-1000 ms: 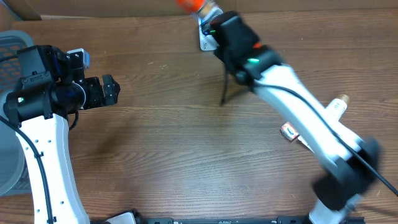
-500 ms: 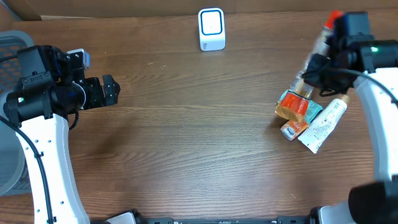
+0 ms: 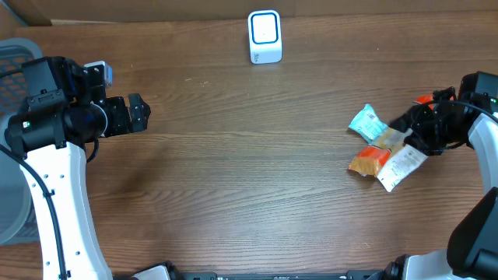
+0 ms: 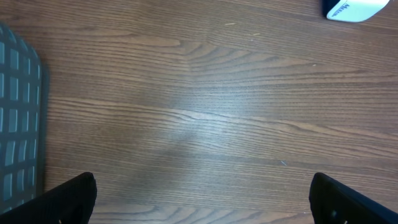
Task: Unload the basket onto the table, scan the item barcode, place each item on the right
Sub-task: 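Carry the pasta bag right and lower it onto the item pile, then open the right gripper and withdraw it downward from the pile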
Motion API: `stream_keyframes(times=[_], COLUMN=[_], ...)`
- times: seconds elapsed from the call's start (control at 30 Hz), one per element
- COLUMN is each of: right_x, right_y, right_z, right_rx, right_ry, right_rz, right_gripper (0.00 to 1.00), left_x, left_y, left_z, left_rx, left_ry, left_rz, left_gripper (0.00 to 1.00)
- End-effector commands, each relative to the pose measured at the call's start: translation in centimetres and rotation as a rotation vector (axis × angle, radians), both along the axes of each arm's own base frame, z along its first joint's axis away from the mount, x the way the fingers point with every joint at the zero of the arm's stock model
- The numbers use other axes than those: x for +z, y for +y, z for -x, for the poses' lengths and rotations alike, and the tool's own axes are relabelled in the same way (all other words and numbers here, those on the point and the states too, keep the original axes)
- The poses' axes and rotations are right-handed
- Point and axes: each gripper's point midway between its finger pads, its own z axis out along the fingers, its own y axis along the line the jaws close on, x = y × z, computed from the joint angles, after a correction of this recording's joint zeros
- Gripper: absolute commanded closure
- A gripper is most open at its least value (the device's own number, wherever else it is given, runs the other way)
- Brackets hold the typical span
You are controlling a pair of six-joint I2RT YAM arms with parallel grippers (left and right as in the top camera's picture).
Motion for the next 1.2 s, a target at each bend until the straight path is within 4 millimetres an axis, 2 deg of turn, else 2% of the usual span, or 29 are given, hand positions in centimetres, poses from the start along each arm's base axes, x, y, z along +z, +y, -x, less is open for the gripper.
stream_keyframes(times=[0.0, 0.03, 0.1, 0.2, 0.33, 0.6, 0.77, 0.93, 1.17], right_x=[1.3, 1.6, 2.7, 4.4, 7.3, 14.6, 18.5, 20.1, 20.1], right_y=[0.8, 1.1, 1.8, 2.4, 3.7, 10.7, 12.9, 13.3, 13.3], right_z=[-0.2, -0.3, -0.4, 0.0, 1.2, 5.4, 8.1, 9.6, 9.5], right_rx=[0.048, 0.07, 0.126, 0.17, 0.245, 0.5, 0.541, 0.529, 0.529], right_ry=[-0.064, -0.08, -0.118, -0.108, -0.1, -0.263, -0.401, -0.449, -0.448], right_rz=[-0.025, -0.038, -0.07, -0.069, -0.028, 0.012, 0.029, 0.029, 0.029], right_gripper=[0.21, 0.19, 0.08, 0.0, 0.0, 0.0, 0.0, 0.0, 0.0], left_x=[1.3, 1.3, 1.3, 1.3, 1.3, 1.3, 1.3, 1.3, 1.3], left_y=[-0.4, -0.4, -0.4, -0.4, -0.4, -0.4, -0.4, -0.4, -0.4], left_z=[-0.1, -0.1, -0.1, -0.1, -0.1, -0.1, -0.1, -0.1, -0.1], left_rx=[-0.03, -0.03, -0.03, -0.03, -0.03, -0.03, -0.03, -0.03, -0.03], left_ry=[-0.039, -0.039, -0.039, -0.039, -0.039, -0.039, -0.039, -0.039, -0.039], left_rz=[-0.014, -0.014, -0.013, -0.013, -0.013, -0.014, -0.014, -0.013, -0.014], left_gripper=[0.0, 0.0, 0.0, 0.0, 0.0, 0.0, 0.0, 0.0, 0.0])
